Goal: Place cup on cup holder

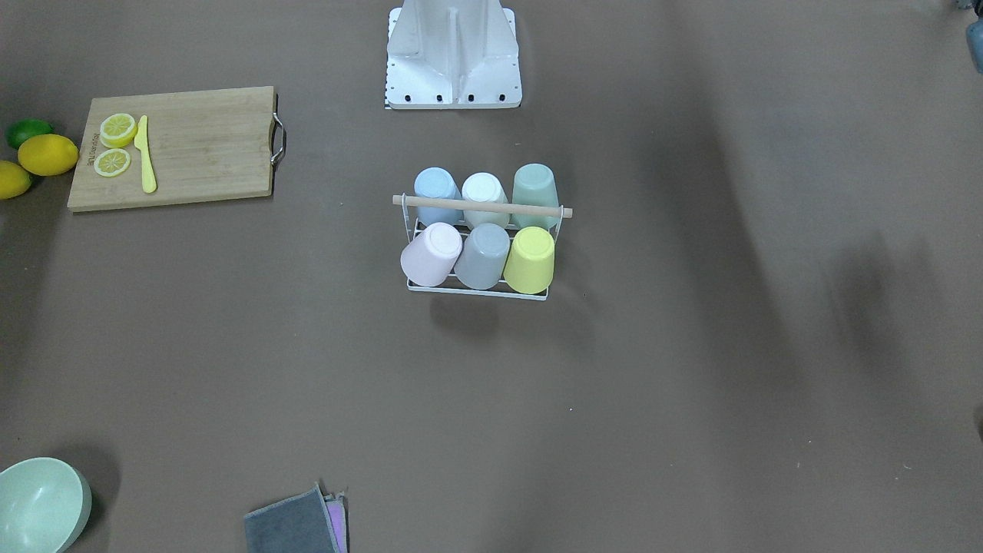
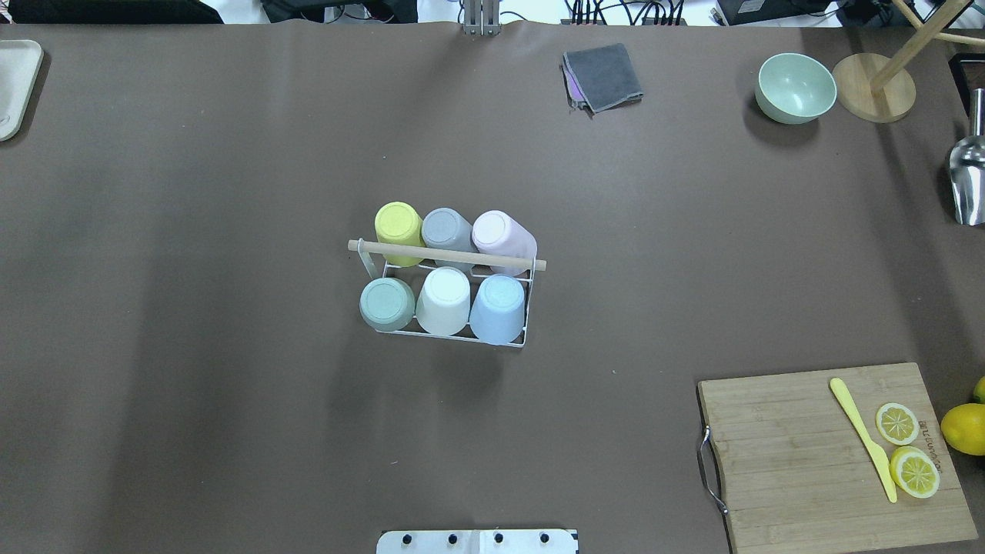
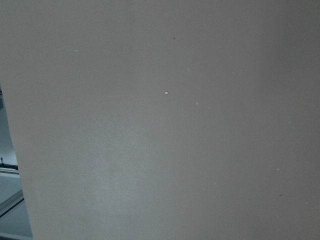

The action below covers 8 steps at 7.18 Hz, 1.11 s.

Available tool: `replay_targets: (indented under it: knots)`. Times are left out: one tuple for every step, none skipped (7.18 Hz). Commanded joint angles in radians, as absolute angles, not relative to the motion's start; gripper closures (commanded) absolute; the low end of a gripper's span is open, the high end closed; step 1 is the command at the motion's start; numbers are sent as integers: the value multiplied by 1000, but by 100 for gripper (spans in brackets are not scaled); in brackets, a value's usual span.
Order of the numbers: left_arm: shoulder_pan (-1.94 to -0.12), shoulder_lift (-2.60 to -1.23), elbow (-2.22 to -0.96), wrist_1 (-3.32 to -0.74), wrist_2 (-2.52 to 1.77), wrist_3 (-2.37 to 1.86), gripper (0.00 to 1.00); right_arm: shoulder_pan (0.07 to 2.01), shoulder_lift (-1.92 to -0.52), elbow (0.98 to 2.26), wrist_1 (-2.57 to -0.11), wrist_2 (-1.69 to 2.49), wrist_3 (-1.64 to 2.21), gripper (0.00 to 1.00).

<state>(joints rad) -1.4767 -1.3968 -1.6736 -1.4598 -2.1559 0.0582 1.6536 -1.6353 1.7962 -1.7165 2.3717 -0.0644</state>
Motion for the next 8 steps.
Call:
replay_targets:
  knots:
    - [-1476,-1408,-1639,-1525,-2230,37,2,1654,-1635,1795,-1717,2370,-64,0]
    - [-1476,-1436,-1579,-1616,-2290,-10,2,1654,-1635,1796,-1718,2365,-64,0]
    - [-1476,-1428,-1560,-1667,-2307,-46,2,1654,-1635,1795,-1718,2364,-64,0]
    - [-1476,-1427,-1559,-1669,-2310,-48,2,1655,-1637,1793,-1718,2364,-64,0]
    - [-1476,-1428,-1566,-1667,-2310,-49,2,1655,-1637,1792,-1718,2364,-64,0]
    - [-1476,-1430,-1574,-1663,-2310,-52,2,1655,-1640,1790,-1718,2362,-63,0]
    - [-1476,-1439,-1574,-1657,-2312,-51,2,1660,-1650,1795,-1718,2364,-64,0]
    - [-1476,-1437,-1574,-1657,-2310,-49,2,1661,-1652,1792,-1718,2356,-66,0]
